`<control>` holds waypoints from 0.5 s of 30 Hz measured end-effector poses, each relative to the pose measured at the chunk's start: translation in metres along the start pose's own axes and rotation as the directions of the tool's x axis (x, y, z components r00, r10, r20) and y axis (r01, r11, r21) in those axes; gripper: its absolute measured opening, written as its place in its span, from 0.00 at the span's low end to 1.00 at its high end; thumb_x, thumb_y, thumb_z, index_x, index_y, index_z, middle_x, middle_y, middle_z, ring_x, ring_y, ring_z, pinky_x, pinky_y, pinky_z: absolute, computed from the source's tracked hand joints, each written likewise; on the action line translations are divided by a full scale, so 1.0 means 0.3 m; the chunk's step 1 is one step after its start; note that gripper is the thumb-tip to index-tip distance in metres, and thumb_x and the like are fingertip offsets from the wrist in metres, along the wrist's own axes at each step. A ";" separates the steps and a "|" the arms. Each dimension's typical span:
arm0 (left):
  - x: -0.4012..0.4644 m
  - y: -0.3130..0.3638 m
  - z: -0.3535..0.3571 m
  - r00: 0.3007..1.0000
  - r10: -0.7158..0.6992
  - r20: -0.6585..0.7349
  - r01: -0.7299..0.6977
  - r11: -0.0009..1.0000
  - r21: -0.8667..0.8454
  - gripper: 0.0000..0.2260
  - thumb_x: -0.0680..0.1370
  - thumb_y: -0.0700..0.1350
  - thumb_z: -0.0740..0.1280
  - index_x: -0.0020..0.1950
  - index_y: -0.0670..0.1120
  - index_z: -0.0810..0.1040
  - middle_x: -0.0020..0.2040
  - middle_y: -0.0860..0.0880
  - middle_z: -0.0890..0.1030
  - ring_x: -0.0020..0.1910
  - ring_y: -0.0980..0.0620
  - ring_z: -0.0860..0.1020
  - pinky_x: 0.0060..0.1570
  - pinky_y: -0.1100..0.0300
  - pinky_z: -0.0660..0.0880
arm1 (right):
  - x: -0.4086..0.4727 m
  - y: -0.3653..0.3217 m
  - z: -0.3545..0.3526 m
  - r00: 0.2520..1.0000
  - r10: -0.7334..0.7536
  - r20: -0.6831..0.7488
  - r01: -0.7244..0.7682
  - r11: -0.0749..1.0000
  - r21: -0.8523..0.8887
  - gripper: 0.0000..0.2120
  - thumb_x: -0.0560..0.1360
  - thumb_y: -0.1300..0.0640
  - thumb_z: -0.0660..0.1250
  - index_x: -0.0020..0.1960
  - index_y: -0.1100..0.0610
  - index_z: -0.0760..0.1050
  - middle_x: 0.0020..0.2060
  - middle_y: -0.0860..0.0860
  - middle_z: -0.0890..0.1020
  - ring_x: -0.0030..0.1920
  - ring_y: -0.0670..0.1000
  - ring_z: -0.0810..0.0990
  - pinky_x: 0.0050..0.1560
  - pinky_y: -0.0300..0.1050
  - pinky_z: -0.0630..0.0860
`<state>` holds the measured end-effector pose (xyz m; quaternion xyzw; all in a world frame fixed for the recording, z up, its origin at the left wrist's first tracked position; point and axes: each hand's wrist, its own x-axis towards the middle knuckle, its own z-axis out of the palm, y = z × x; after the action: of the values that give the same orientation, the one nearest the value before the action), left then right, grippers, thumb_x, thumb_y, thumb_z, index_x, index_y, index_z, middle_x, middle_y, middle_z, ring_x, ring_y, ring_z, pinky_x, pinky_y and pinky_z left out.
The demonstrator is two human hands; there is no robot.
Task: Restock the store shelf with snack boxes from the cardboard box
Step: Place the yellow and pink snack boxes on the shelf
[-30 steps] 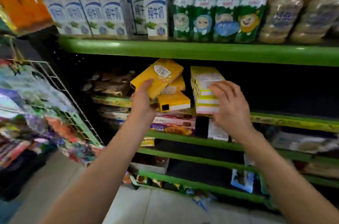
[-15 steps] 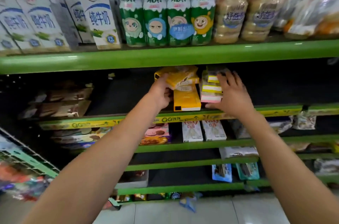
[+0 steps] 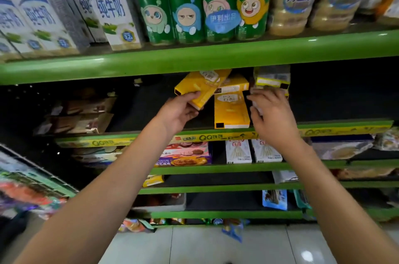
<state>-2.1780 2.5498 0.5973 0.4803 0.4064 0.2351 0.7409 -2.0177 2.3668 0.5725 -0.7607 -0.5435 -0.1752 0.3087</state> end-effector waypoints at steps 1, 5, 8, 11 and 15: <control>-0.006 -0.001 -0.018 1.000 0.019 -0.016 -0.019 1.000 -0.009 0.04 0.78 0.41 0.69 0.50 0.45 0.76 0.42 0.45 0.81 0.38 0.50 0.79 0.30 0.63 0.74 | 0.002 -0.040 0.001 0.999 -0.030 -0.013 0.030 0.999 0.025 0.12 0.75 0.62 0.66 0.57 0.61 0.81 0.56 0.57 0.82 0.61 0.63 0.74 0.63 0.60 0.71; -0.031 0.019 -0.104 0.993 0.079 -0.083 -0.083 0.996 -0.041 0.13 0.76 0.38 0.71 0.59 0.42 0.76 0.48 0.44 0.83 0.40 0.49 0.81 0.33 0.62 0.76 | 0.015 -0.211 0.019 0.991 -0.124 0.054 0.120 0.990 0.076 0.13 0.76 0.58 0.65 0.58 0.61 0.80 0.53 0.55 0.82 0.56 0.60 0.76 0.57 0.56 0.74; -0.060 0.026 -0.171 0.989 0.115 -0.091 -0.121 0.990 -0.066 0.19 0.76 0.38 0.71 0.66 0.40 0.74 0.53 0.42 0.83 0.43 0.48 0.82 0.36 0.59 0.78 | 0.030 -0.326 0.060 0.980 -0.073 0.185 0.044 0.987 0.154 0.19 0.78 0.53 0.63 0.67 0.57 0.75 0.58 0.54 0.81 0.60 0.59 0.75 0.57 0.55 0.76; -0.098 0.013 -0.254 0.974 0.203 -0.099 -0.209 0.977 -0.052 0.22 0.74 0.37 0.72 0.66 0.41 0.70 0.53 0.42 0.83 0.41 0.48 0.83 0.34 0.59 0.78 | 0.049 -0.434 0.122 0.960 0.029 0.278 -0.126 0.934 0.335 0.26 0.79 0.48 0.64 0.75 0.48 0.63 0.62 0.49 0.78 0.59 0.52 0.77 0.55 0.50 0.76; -0.138 -0.017 -0.395 0.968 0.250 0.024 -0.250 0.968 0.001 0.28 0.73 0.38 0.75 0.68 0.52 0.68 0.55 0.47 0.84 0.45 0.48 0.85 0.37 0.57 0.79 | 0.097 -0.565 0.236 0.892 0.207 0.402 -0.418 0.716 0.559 0.32 0.79 0.48 0.66 0.78 0.43 0.54 0.52 0.35 0.76 0.47 0.38 0.81 0.47 0.35 0.76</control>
<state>-2.2995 2.5785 0.5836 0.5317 0.3343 0.3200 0.7093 -2.1711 2.4714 0.5845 -0.7115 -0.4731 0.1950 0.4815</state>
